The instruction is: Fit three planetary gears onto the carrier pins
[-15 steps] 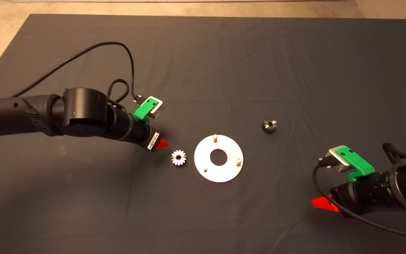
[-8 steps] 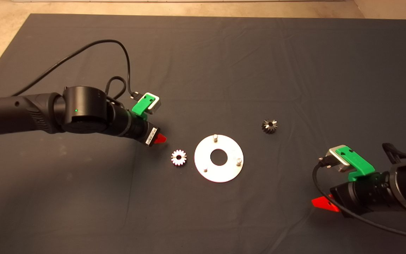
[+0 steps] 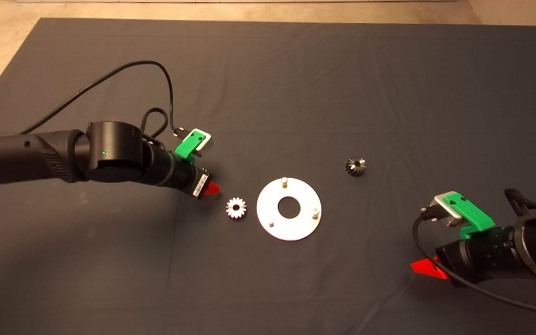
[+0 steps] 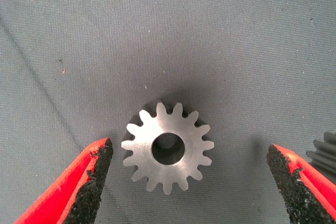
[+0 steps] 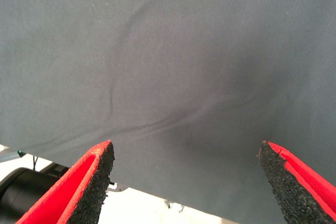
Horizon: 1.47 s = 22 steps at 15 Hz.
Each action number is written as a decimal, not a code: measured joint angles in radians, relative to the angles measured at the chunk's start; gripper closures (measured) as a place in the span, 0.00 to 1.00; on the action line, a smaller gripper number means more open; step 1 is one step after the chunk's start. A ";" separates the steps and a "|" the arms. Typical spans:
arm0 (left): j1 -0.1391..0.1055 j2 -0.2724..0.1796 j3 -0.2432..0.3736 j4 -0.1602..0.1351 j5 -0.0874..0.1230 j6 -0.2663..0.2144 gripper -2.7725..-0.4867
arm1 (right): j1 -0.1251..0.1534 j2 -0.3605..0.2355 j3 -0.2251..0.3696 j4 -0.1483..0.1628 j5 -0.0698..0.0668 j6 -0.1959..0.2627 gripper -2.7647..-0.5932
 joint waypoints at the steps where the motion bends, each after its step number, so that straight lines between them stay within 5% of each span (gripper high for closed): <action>1: 0.000 -0.002 0.000 0.003 0.000 0.000 0.31 | 0.001 0.000 0.000 0.000 0.000 -0.001 0.33; 5: 0.000 -0.007 0.000 0.018 -0.001 0.000 0.35 | 0.001 0.000 0.000 0.000 0.000 -0.001 0.33; 9: 0.005 -0.023 0.000 0.022 -0.044 0.000 0.39 | 0.003 0.000 0.000 0.000 0.000 -0.001 0.33; 17: 0.015 -0.038 0.000 0.027 -0.064 0.000 0.54 | 0.003 0.000 0.000 0.000 0.001 -0.004 0.33; 22: 0.014 -0.038 0.000 0.027 -0.072 0.000 0.54 | 0.003 0.000 0.000 0.000 0.001 -0.004 0.33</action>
